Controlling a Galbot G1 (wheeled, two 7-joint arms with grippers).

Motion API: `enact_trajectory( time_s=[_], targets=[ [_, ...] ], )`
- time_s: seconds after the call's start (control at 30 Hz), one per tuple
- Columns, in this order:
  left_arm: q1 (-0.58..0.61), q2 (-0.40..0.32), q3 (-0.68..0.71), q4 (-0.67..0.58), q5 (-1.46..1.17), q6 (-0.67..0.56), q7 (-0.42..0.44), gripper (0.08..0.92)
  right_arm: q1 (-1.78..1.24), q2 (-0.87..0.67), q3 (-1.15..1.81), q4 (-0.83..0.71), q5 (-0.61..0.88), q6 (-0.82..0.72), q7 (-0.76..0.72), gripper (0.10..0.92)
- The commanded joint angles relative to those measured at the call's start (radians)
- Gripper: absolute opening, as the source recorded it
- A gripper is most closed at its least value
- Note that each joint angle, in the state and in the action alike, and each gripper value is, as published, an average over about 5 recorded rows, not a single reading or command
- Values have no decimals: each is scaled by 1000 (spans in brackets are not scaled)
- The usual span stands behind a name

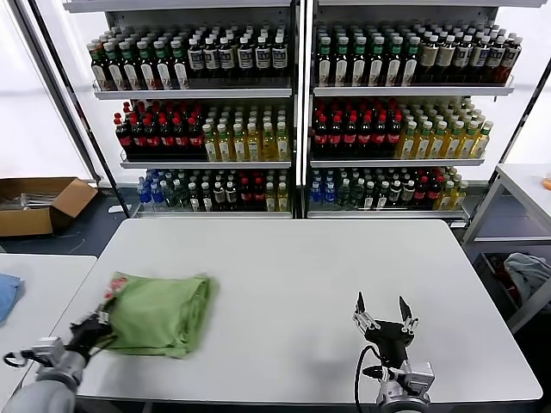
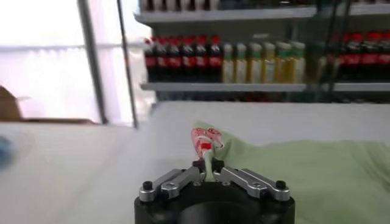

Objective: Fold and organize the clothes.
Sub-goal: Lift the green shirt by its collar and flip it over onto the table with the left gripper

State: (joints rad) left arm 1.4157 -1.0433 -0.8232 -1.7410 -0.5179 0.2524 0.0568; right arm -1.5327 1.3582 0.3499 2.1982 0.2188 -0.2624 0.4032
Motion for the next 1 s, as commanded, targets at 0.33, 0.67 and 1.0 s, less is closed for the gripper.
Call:
enact_trajectory(
  time_s=[0.33, 0.67, 1.0],
  targets=[
    [12, 181, -18, -170, 47, 16, 27, 108, -20, 16, 5, 14, -3, 4, 3, 823],
    [-3, -143, 521, -510, 142, 140, -90, 108, -69, 47, 19, 23, -36, 21, 5, 823],
    [-117, -290, 672, -247, 328, 118, -68, 108, -108, 77, 25, 44, -64, 33, 4, 823]
  ],
)
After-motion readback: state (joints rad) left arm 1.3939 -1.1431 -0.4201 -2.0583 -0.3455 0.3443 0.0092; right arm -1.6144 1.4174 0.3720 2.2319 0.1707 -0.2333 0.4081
